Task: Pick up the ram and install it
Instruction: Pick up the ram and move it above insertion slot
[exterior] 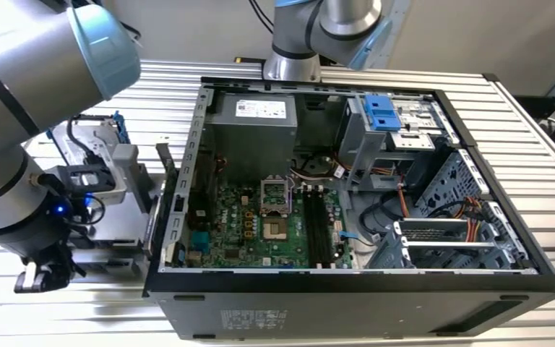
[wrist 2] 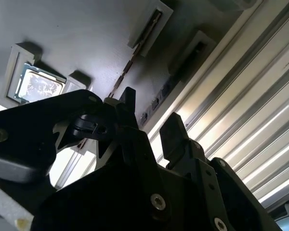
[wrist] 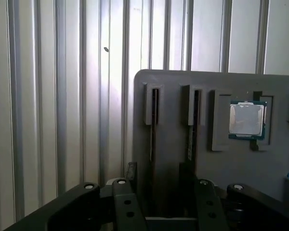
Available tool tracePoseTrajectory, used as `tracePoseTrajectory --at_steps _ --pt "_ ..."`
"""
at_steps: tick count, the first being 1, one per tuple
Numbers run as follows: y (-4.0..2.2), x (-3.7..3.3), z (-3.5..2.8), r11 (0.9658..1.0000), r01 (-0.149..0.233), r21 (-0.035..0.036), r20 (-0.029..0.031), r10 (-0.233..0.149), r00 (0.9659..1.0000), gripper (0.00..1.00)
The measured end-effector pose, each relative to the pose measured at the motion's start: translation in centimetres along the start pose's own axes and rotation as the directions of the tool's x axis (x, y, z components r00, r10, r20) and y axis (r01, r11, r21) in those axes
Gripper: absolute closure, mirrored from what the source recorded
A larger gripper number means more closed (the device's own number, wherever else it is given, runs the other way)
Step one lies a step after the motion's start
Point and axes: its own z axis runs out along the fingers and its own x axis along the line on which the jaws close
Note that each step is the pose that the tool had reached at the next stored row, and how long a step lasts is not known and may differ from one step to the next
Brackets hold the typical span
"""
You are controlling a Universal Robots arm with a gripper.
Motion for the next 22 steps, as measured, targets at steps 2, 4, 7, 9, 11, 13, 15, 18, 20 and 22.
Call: tracePoseTrajectory --at_steps 2,4,7,9,11,13,15,18,20,22 --pt "-0.01 0.02 0.25 1.0 0.0 0.0 0.0001 0.0 1.0 0.0" --pt "-0.01 0.04 0.43 1.0 0.0 -0.0001 0.0001 0.0 1.0 0.0" --pt "-0.01 0.06 0.56 1.0 0.0 -0.0003 -0.0001 0.0 1.0 0.0" --pt "-0.01 0.06 0.56 1.0 0.0 -0.0003 -0.0001 0.0 1.0 0.0" --pt "-0.01 0.06 0.58 1.0 0.0 -0.0001 0.0001 0.0 1.0 0.0" --pt "-0.02 0.06 0.58 1.0 0.0 -0.0002 0.0 0.0 1.0 1.0" --pt "-0.02 0.06 0.58 1.0 0.0 -0.0002 0.0 0.0 1.0 1.0" --pt "-0.01 0.06 0.58 1.0 0.0 -0.0002 0.0 0.0 1.0 1.0" --pt "-0.01 0.06 0.59 1.0 0.0 -0.0002 0.0 0.0 1.0 1.0" --pt "-0.01 0.06 0.59 1.0 0.0 -0.0001 0.0 0.0 1.0 1.0"
